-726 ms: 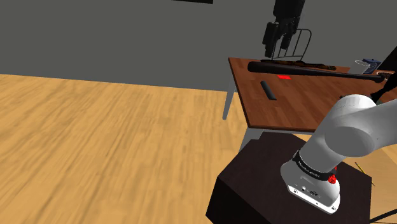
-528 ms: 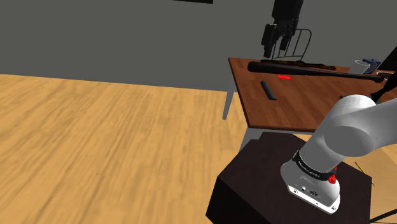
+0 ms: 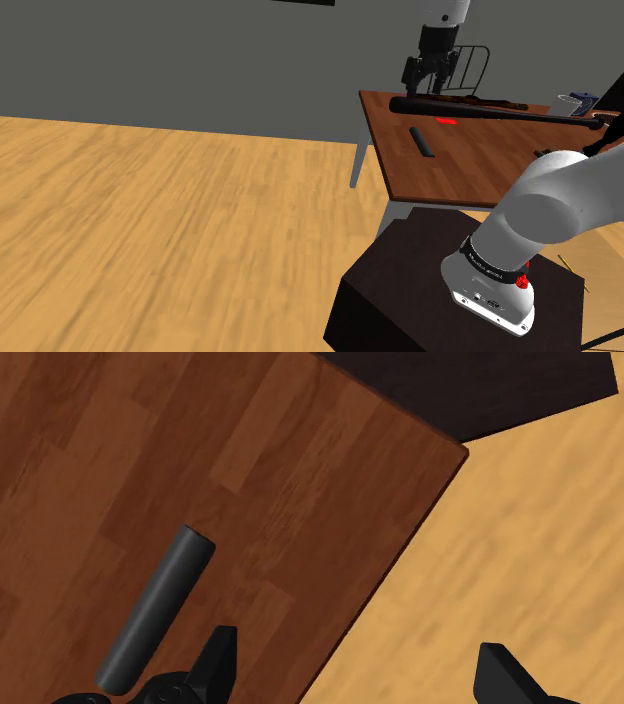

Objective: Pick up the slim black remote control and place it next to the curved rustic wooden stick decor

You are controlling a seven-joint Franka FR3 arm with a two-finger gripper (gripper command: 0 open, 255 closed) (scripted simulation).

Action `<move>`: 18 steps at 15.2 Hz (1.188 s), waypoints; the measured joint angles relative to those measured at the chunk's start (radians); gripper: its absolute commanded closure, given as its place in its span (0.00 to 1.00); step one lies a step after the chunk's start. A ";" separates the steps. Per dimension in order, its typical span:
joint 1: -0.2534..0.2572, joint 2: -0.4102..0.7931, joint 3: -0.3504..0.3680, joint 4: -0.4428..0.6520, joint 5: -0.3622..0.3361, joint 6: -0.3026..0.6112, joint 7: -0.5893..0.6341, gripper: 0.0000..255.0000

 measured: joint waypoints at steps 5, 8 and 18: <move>-0.053 0.109 -0.089 -0.020 -0.002 0.113 -0.003 0.00; -0.082 0.187 -0.143 -0.016 0.005 0.175 -0.011 0.00; -0.167 0.470 -0.315 0.033 0.096 0.352 -0.077 0.00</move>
